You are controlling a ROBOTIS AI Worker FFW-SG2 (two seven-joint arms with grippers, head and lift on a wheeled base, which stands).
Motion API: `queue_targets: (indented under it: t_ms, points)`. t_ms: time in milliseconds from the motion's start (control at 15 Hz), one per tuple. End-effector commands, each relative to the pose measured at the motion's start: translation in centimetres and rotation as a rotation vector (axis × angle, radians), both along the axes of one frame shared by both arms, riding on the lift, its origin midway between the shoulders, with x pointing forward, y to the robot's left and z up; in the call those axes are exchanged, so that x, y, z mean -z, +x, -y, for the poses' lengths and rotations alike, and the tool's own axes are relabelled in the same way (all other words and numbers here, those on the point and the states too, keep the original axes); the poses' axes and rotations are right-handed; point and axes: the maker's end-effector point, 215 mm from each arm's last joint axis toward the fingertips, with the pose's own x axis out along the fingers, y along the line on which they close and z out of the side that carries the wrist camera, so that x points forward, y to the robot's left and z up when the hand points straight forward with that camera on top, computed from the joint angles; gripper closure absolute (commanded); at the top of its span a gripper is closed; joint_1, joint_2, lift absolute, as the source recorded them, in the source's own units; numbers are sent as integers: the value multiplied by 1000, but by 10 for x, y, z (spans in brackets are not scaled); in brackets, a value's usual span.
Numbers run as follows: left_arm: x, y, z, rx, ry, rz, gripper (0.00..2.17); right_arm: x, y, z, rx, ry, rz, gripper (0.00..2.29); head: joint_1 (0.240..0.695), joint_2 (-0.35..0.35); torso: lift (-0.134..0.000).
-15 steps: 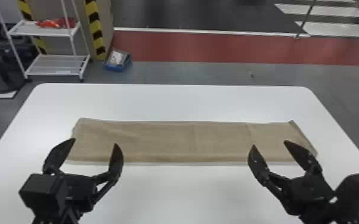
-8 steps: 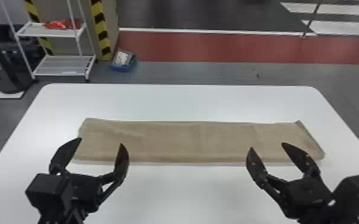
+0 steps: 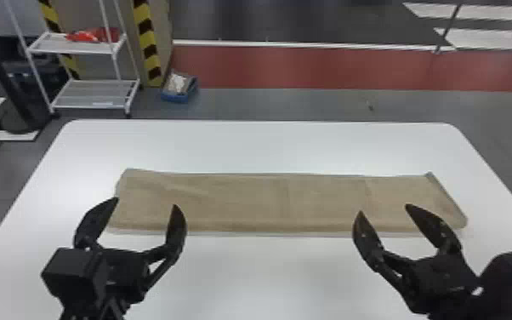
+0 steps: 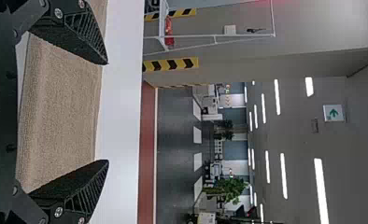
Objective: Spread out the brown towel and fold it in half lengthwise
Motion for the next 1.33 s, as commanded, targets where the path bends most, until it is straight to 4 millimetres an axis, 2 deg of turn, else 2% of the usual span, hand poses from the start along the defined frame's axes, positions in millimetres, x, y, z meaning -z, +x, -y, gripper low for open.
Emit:
queue_targets:
  t_ms: [0, 200, 400, 1267]
  points:
    - [0, -1, 2, 1, -7, -2, 36, -3, -1, 0, 3, 2, 6, 144, 695, -44, -122]
    - [0, -1, 5, 7, -11, -2, 39, -3, -1, 0, 6, 3, 2, 144, 695, -46, -122]
    - [-1, -1, 5, 7, -10, -4, 39, 8, -1, -6, -1, 3, -45, 144, 695, -50, -122]
    - [5, 0, 9, 13, -16, -30, 39, -1, 0, -6, 18, 0, -25, 144, 695, -47, -122]
